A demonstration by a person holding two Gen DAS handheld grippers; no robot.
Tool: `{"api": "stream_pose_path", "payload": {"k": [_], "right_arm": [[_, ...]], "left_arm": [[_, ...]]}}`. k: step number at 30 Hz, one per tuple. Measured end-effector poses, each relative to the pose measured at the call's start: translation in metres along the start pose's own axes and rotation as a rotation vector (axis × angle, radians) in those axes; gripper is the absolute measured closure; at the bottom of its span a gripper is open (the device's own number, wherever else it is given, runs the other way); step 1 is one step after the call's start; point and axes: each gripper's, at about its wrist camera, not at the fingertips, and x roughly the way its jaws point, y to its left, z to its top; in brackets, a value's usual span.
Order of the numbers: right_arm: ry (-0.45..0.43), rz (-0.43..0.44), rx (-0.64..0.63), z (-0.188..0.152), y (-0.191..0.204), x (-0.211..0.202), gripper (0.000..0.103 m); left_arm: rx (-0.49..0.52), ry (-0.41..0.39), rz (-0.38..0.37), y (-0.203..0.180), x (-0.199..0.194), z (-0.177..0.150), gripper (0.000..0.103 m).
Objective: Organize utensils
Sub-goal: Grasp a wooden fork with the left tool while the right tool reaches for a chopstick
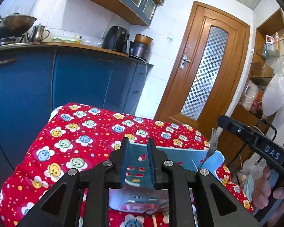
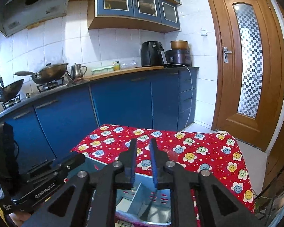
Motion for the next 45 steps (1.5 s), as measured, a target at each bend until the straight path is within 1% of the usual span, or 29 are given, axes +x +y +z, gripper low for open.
{"api": "stream_pose_path", "payload": {"k": [8, 12, 16, 25, 29, 34, 37, 45], "right_arm": [[-0.015, -0.002, 0.015, -0.004, 0.008, -0.025, 0.08], [0.015, -0.022, 0.026, -0.012, 0.011, -0.039, 0.08], [0.057, -0.026, 0.057, -0.023, 0.009, -0.052, 0.08], [0.146, -0.043, 0.131, -0.059, 0.002, -0.076, 0.079], [0.196, -0.054, 0.163, -0.08, 0.0, -0.083, 0.079], [0.243, -0.07, 0.178, -0.1, 0.001, -0.09, 0.079], [0.266, -0.069, 0.188, -0.111, 0.001, -0.094, 0.077], [0.309, -0.072, 0.232, -0.133, -0.007, -0.103, 0.076]], "left_arm": [[0.072, -0.012, 0.032, -0.007, -0.024, -0.003, 0.083], [0.113, -0.025, 0.051, -0.011, -0.041, -0.006, 0.081], [0.132, -0.004, 0.054, -0.012, -0.053, -0.01, 0.079], [0.154, 0.099, 0.076, -0.011, -0.066, -0.03, 0.079], [0.145, 0.179, 0.056, -0.008, -0.071, -0.043, 0.079], [0.171, 0.25, 0.065, -0.009, -0.077, -0.06, 0.079], [0.184, 0.294, 0.063, -0.01, -0.079, -0.069, 0.079], [0.191, 0.41, 0.06, -0.011, -0.078, -0.09, 0.079]]}}
